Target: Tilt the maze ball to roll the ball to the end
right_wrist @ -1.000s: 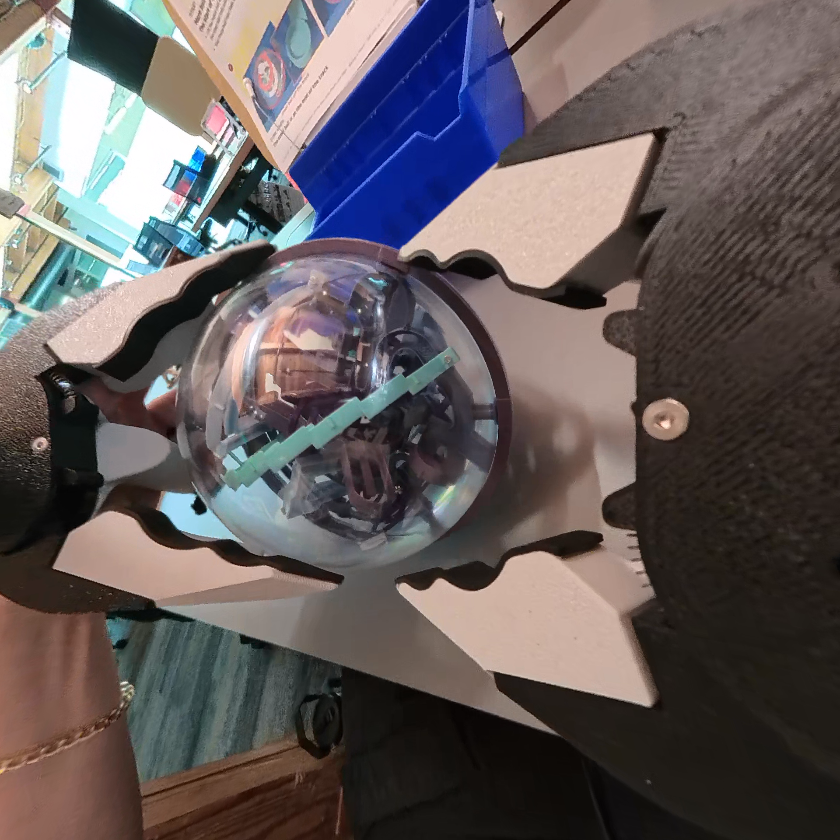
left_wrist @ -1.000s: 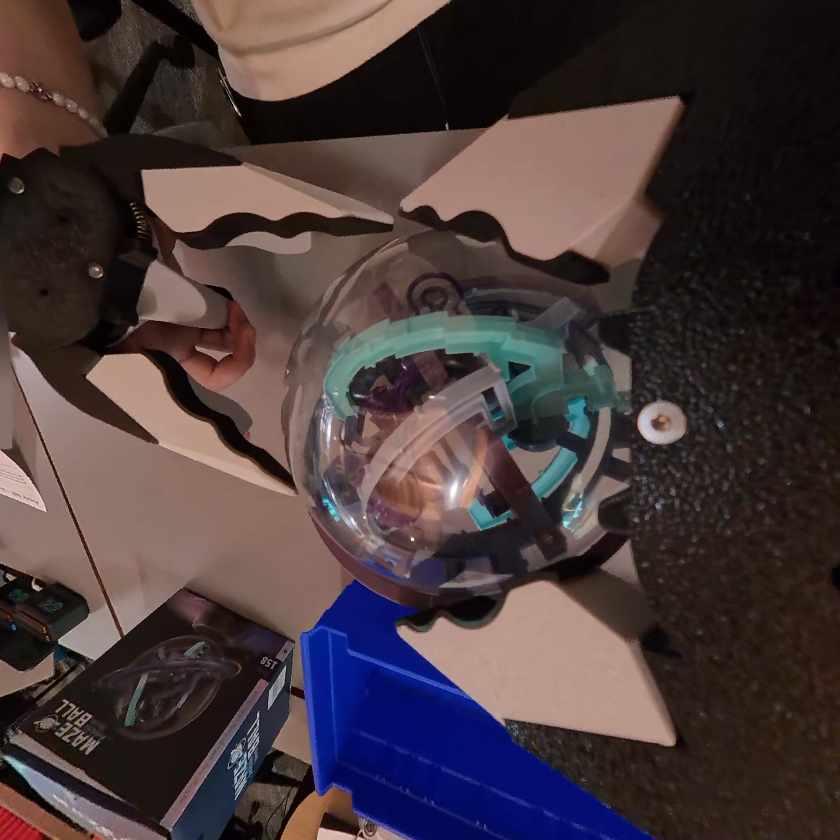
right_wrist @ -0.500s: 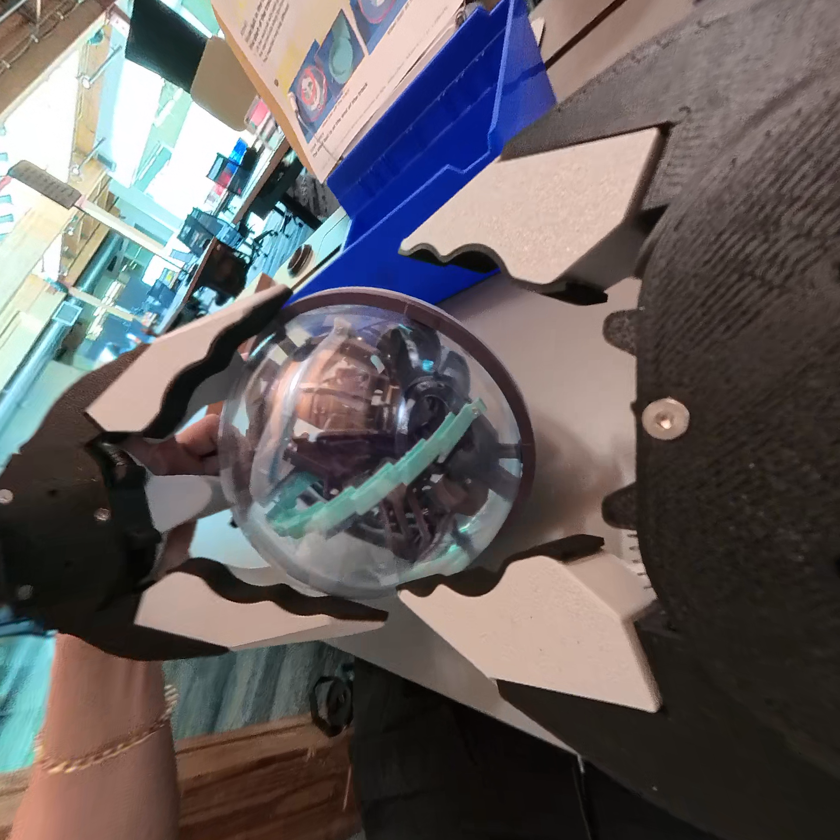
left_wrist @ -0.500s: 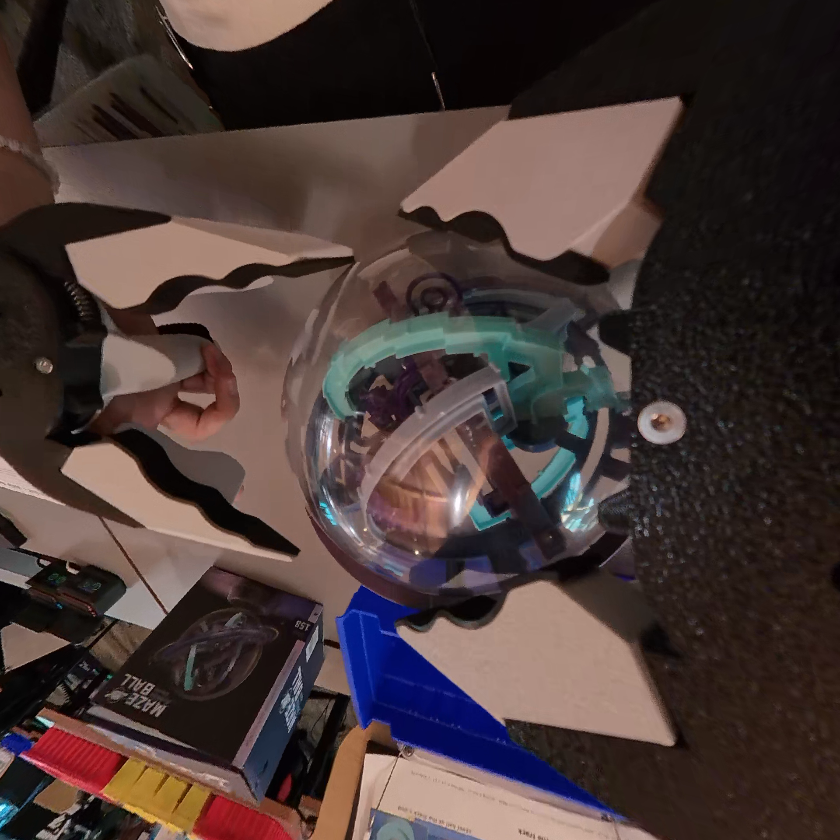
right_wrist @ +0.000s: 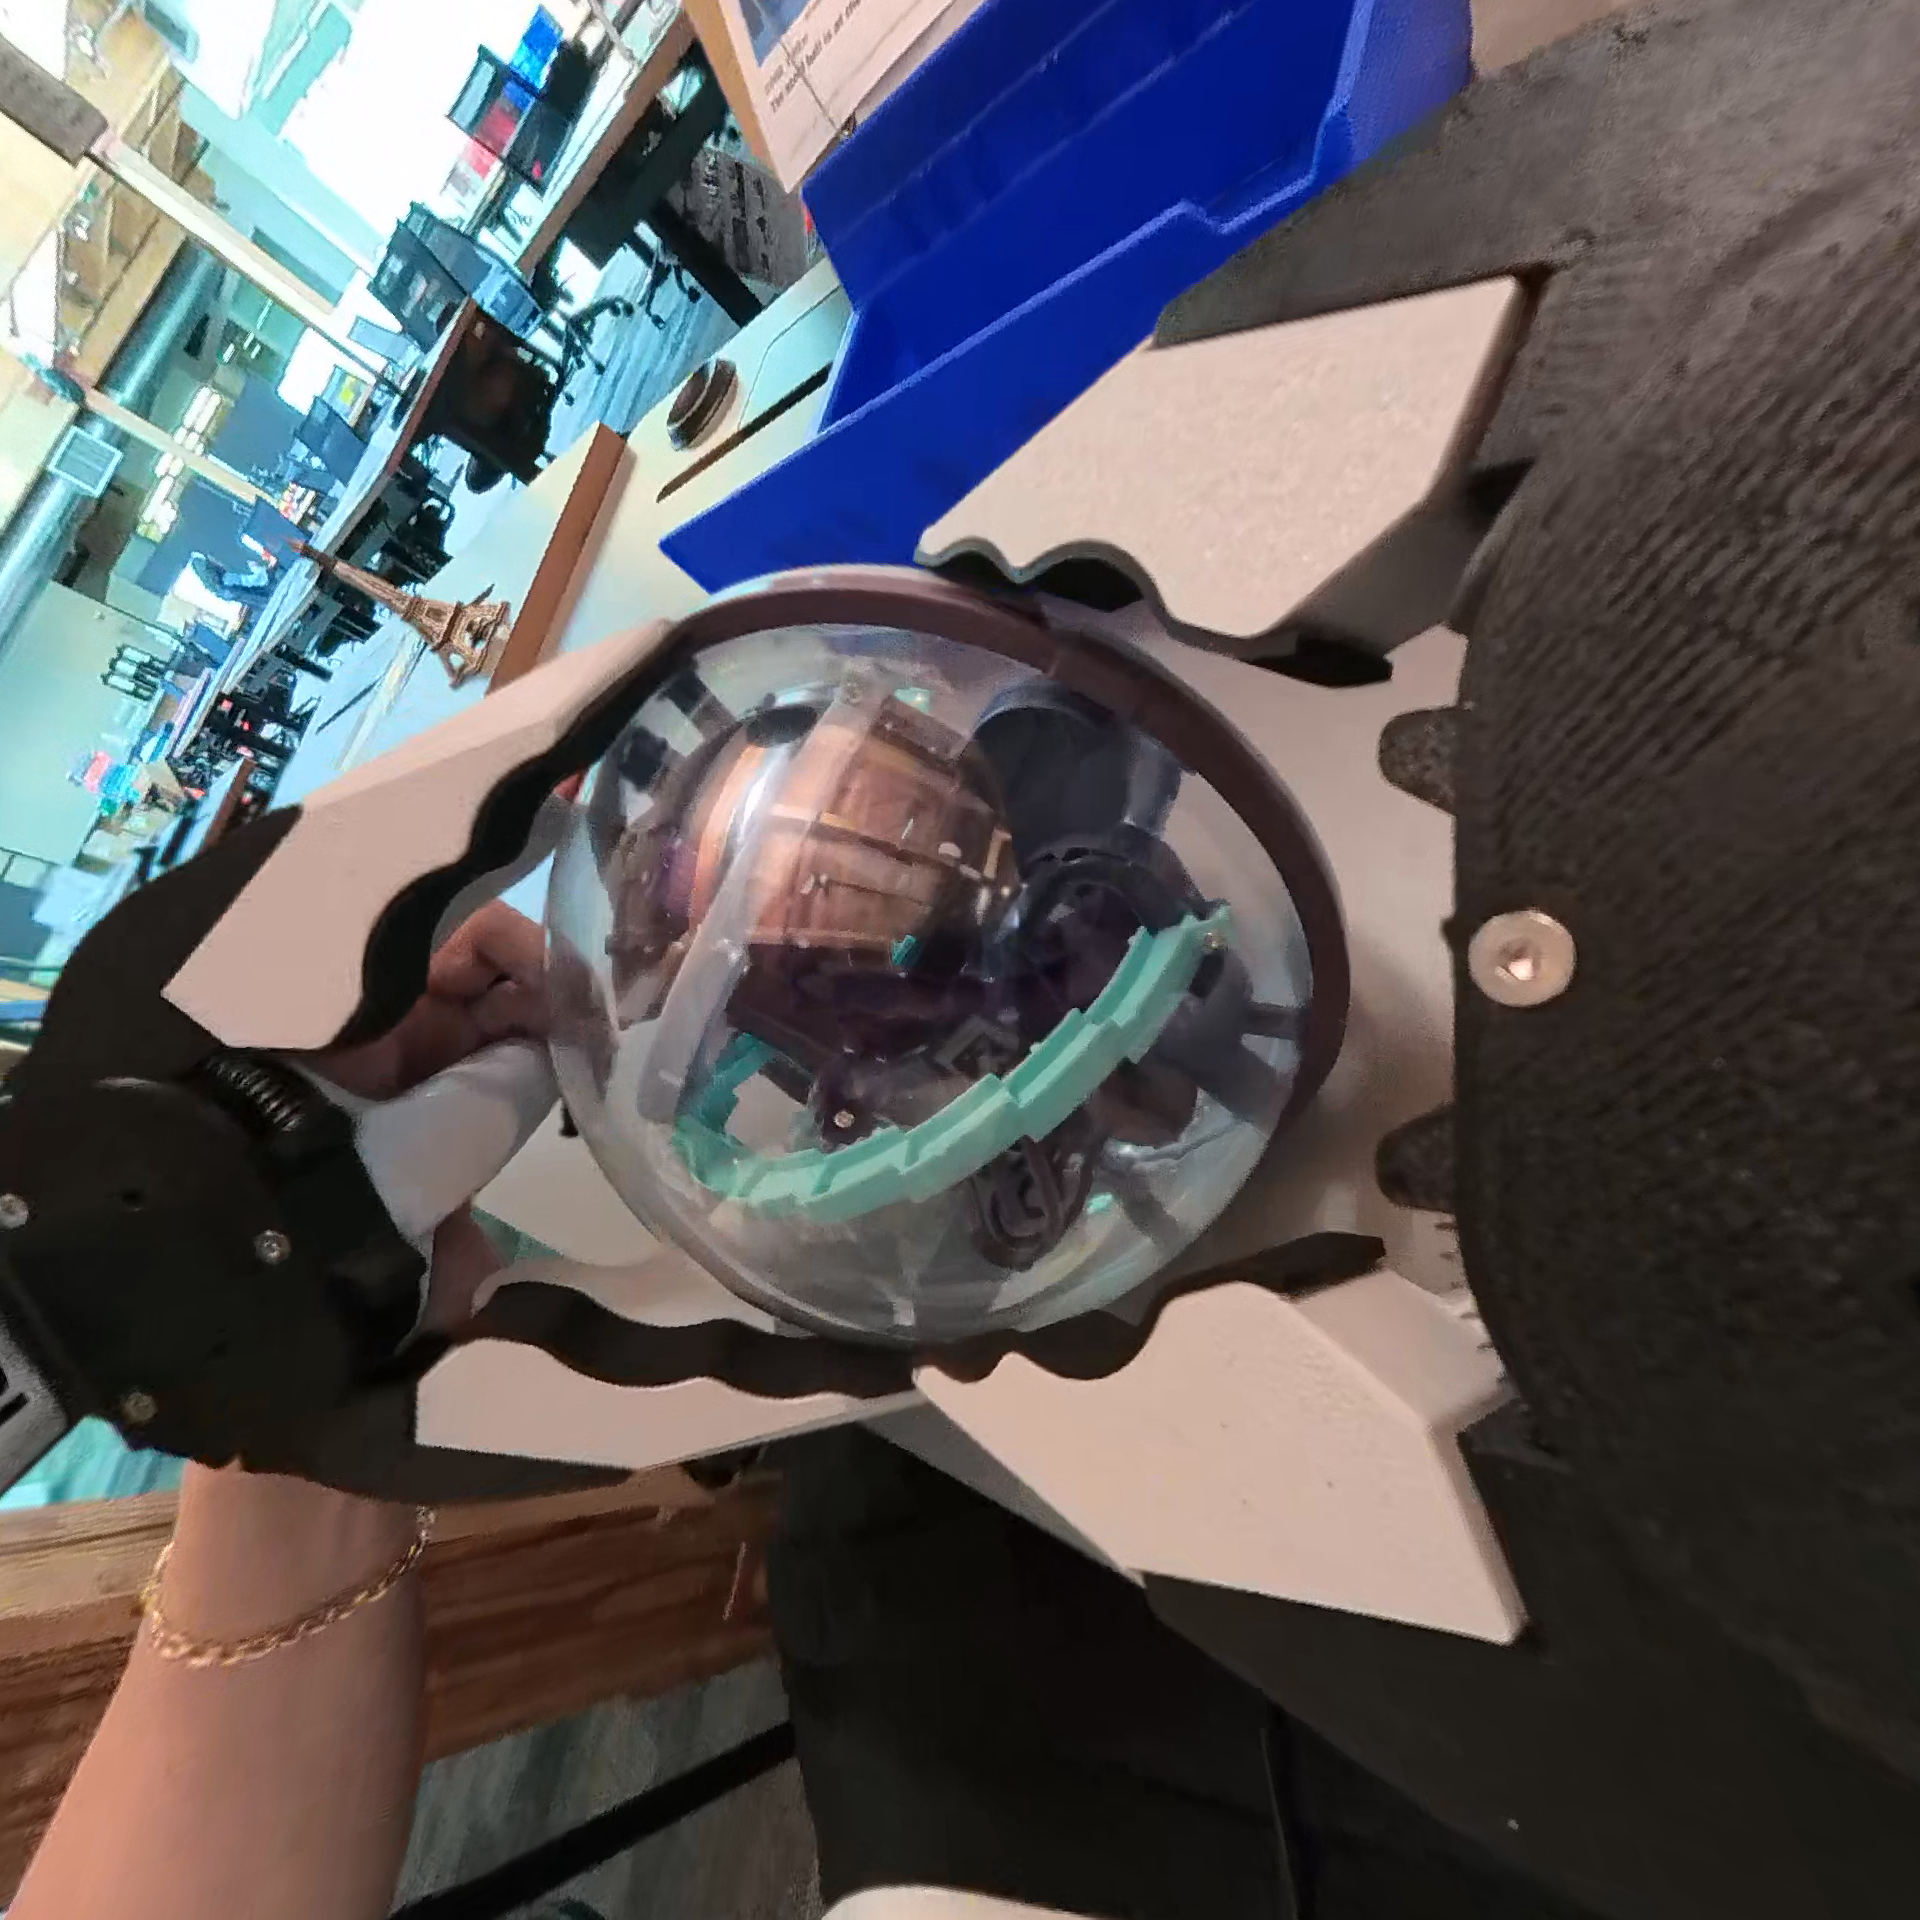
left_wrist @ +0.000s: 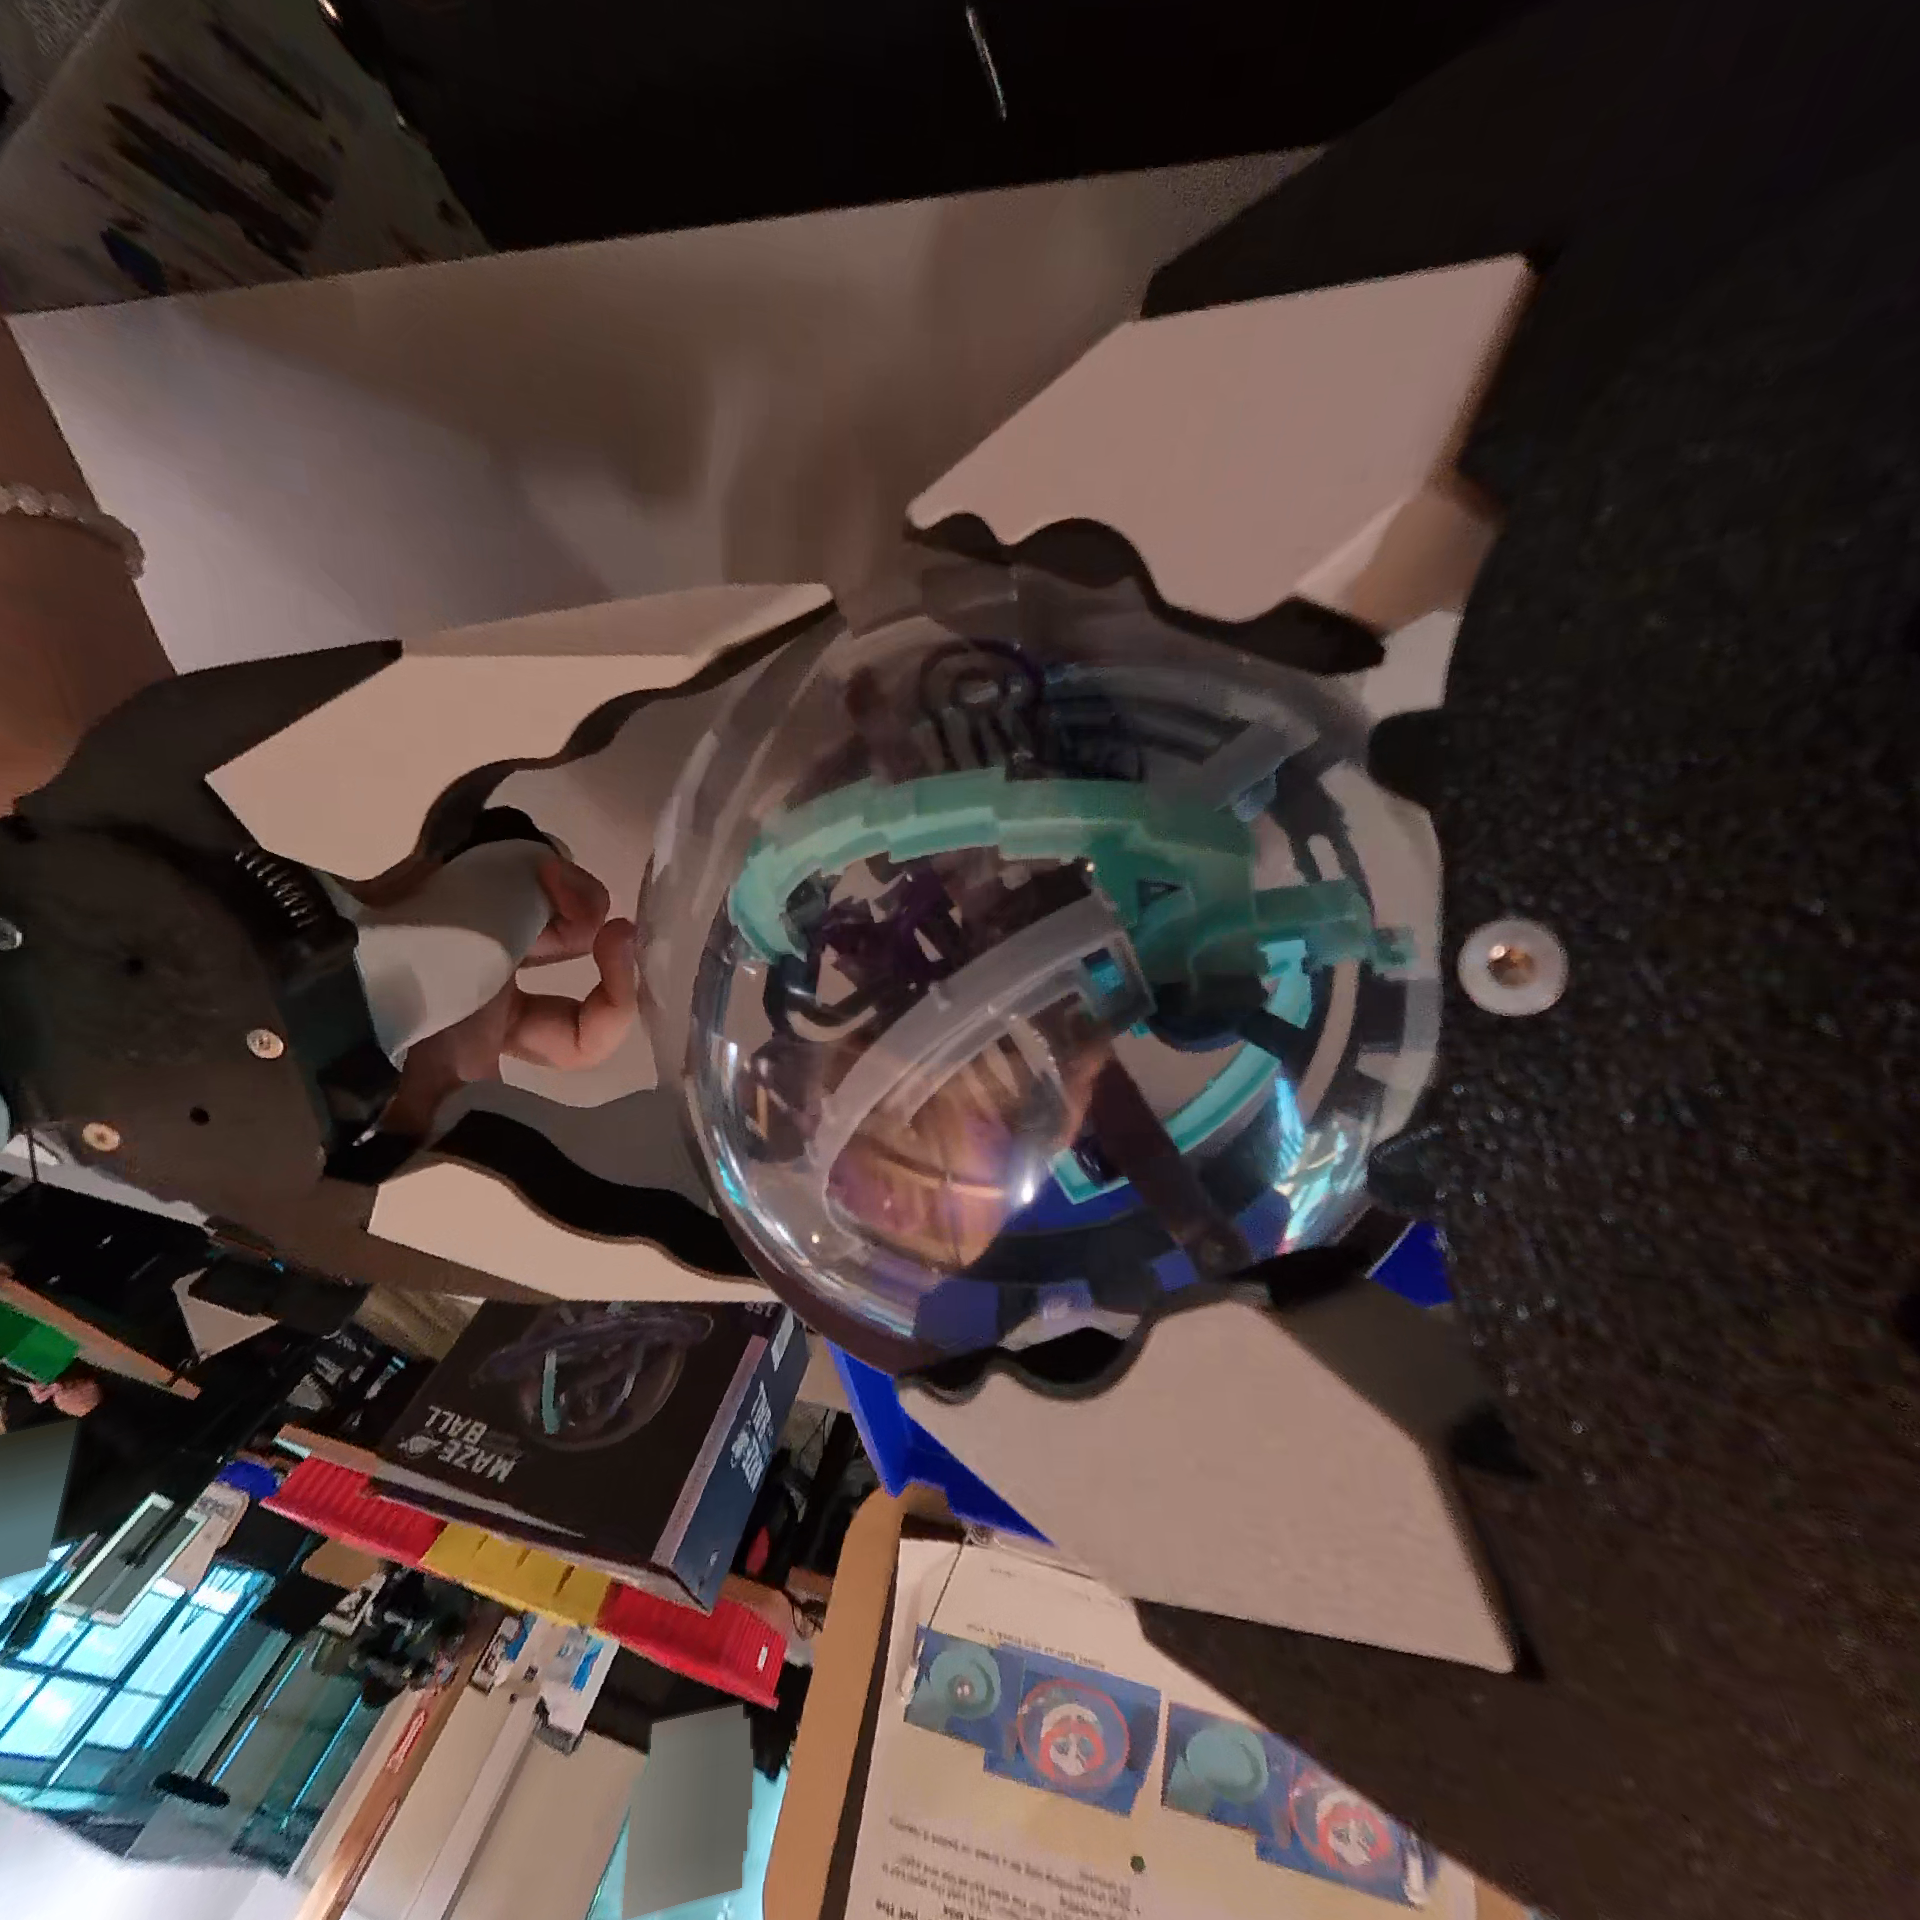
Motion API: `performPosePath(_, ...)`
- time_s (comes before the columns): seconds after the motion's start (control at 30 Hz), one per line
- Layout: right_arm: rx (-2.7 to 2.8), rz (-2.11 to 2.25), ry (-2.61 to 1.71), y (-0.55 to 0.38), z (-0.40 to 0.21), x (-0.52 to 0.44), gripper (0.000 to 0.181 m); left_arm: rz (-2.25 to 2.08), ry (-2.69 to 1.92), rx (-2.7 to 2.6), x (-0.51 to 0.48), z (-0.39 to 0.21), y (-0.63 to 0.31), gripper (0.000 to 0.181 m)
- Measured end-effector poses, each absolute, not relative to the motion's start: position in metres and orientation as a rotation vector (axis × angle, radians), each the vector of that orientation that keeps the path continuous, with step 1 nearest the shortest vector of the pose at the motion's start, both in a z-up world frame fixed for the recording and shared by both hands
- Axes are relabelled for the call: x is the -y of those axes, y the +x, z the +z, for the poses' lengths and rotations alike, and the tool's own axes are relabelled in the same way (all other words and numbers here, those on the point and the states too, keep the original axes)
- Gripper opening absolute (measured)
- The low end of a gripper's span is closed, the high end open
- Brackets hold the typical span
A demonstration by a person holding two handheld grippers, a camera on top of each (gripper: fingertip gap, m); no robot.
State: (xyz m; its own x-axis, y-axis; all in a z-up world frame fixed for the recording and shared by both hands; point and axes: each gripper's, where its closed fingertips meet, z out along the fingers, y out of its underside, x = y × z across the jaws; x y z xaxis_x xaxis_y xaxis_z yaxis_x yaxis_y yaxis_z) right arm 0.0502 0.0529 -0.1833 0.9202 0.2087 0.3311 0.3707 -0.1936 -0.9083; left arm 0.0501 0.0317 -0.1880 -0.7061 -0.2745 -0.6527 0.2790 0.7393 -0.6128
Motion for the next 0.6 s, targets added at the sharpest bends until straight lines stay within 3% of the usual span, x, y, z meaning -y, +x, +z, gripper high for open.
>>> performPosePath(0.4,0.502,-0.198,-1.838,0.0521,-0.1880,-0.0573,0.145,-0.884,-0.016,-2.124,-0.0338,-0.1912,0.0538,0.149)
performPosePath(0.6,0.563,-0.221,-1.892,0.0575,-0.1870,-0.0615,0.157,-0.868,-0.016,-2.115,-0.0335,-0.1922,0.0565,0.150)
